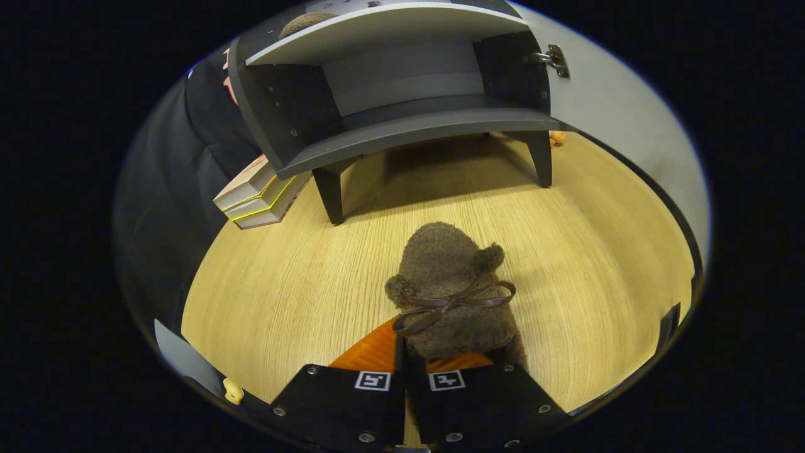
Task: Open the shoe cabinet door, grab the shoes and put them into the shoe cabinet, then close the shoe cabinet door.
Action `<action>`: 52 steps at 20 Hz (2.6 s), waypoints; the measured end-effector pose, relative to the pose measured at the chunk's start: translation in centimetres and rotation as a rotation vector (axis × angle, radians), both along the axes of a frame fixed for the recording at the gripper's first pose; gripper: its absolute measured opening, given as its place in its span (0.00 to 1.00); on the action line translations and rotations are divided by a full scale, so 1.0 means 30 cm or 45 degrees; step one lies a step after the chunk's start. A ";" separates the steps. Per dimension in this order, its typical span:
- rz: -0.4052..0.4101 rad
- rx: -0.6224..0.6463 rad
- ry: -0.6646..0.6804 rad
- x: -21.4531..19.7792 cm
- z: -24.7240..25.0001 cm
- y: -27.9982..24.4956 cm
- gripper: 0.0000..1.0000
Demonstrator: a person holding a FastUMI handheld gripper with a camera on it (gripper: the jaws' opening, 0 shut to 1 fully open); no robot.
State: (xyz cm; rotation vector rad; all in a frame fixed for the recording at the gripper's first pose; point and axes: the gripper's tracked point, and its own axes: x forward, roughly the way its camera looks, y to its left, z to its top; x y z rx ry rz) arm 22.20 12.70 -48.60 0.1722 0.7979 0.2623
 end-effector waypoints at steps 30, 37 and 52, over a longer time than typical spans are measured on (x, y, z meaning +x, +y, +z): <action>0.035 -0.076 -0.635 0.530 1.224 -0.107 0.08; 0.039 -0.160 -0.638 0.853 1.278 -0.114 0.08; -0.004 -0.178 -0.461 1.141 1.133 -0.075 0.14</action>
